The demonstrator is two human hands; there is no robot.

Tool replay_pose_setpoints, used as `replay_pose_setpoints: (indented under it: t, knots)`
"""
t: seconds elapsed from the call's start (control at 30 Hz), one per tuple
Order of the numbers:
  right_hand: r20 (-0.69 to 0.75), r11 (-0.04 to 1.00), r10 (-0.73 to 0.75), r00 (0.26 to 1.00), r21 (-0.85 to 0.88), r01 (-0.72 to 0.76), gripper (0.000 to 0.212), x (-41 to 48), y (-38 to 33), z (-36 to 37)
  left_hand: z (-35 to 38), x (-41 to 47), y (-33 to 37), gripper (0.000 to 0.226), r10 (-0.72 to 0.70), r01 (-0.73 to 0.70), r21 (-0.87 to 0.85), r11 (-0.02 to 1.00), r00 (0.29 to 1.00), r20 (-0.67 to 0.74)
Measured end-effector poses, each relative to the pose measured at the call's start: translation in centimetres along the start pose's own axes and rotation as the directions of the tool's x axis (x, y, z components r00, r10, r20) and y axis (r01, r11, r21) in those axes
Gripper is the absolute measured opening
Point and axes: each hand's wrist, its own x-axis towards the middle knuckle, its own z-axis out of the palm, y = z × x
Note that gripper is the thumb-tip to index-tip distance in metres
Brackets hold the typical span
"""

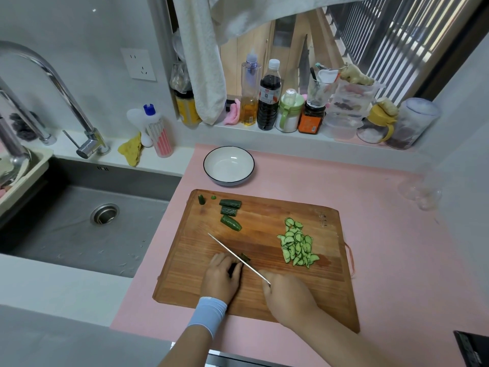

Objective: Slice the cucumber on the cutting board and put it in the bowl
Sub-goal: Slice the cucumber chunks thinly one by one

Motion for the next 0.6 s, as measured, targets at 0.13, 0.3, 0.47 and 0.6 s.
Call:
replay_pose_setpoints:
  t: [0.13,0.3,0.47,0.6]
  knots:
    - [0.017,1.000,0.006,1.000,0.001,-0.006,0.022,0.57,-0.17,0.10,-0.12,-0.23,0.12,0.016,0.006,-0.006,-0.002,1.000,1.000,0.001]
    - [0.011,1.000,0.009,1.000,0.008,-0.009,0.024,0.51,-0.02,0.20,-0.17,-0.38,0.26,0.015,0.034,-0.034,0.013,0.999,0.999,-0.022]
    - [0.004,1.000,0.010,1.000,-0.005,-0.010,0.030,0.38,-0.14,0.24,-0.17,-0.46,0.23,0.015,0.025,-0.025,0.024,0.999,0.999,-0.020]
    - [-0.034,1.000,-0.021,0.999,-0.023,0.020,0.032,-0.38,0.02,-0.23,-0.13,-0.43,0.24,0.015,-0.001,0.001,0.019,1.000,1.000,-0.014]
